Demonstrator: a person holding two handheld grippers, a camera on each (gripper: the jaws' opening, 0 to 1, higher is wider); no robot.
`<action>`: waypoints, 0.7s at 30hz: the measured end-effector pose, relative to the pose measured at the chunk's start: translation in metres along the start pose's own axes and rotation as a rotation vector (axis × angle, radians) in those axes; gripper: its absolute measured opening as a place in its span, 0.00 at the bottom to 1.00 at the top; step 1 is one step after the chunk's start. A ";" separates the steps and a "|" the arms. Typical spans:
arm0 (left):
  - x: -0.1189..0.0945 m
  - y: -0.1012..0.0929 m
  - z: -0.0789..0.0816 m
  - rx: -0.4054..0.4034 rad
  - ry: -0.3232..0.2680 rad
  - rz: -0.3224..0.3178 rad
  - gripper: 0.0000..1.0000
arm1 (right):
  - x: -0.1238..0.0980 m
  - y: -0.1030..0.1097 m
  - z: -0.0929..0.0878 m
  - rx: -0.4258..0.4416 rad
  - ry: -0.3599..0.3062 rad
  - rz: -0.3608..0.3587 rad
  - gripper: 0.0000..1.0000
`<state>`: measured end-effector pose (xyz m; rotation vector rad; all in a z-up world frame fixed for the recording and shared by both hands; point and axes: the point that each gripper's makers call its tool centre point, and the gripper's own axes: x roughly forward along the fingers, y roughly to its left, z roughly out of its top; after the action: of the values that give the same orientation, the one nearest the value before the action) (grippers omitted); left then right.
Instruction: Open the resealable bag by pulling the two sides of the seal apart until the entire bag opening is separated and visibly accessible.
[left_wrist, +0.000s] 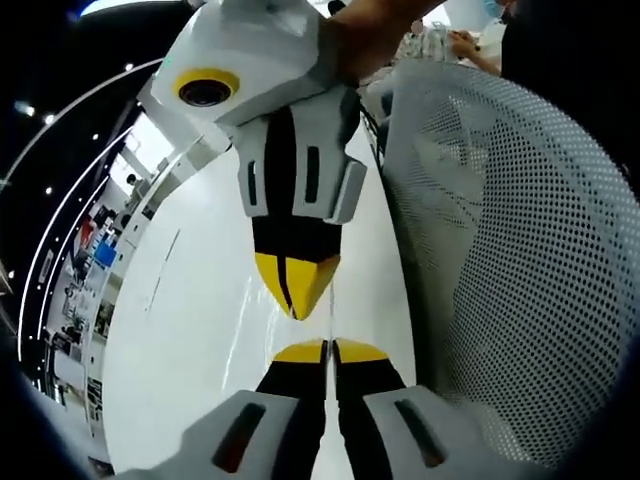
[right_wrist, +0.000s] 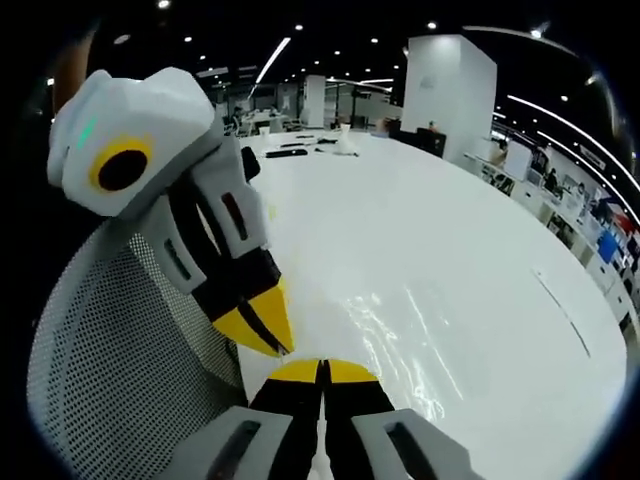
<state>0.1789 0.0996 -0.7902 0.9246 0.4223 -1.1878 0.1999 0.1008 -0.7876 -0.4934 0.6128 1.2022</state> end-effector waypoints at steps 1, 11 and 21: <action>0.000 -0.001 0.000 0.000 0.000 -0.001 0.00 | -0.001 -0.002 0.001 0.005 -0.003 -0.006 0.00; 0.003 -0.004 -0.001 -0.032 0.019 0.009 0.00 | -0.005 -0.012 0.003 0.039 -0.016 -0.040 0.00; 0.001 -0.006 -0.007 -0.137 0.018 0.004 0.00 | -0.011 -0.028 0.012 0.102 -0.063 -0.081 0.00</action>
<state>0.1755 0.1035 -0.7972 0.8179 0.5096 -1.1338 0.2260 0.0930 -0.7710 -0.3899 0.5918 1.0997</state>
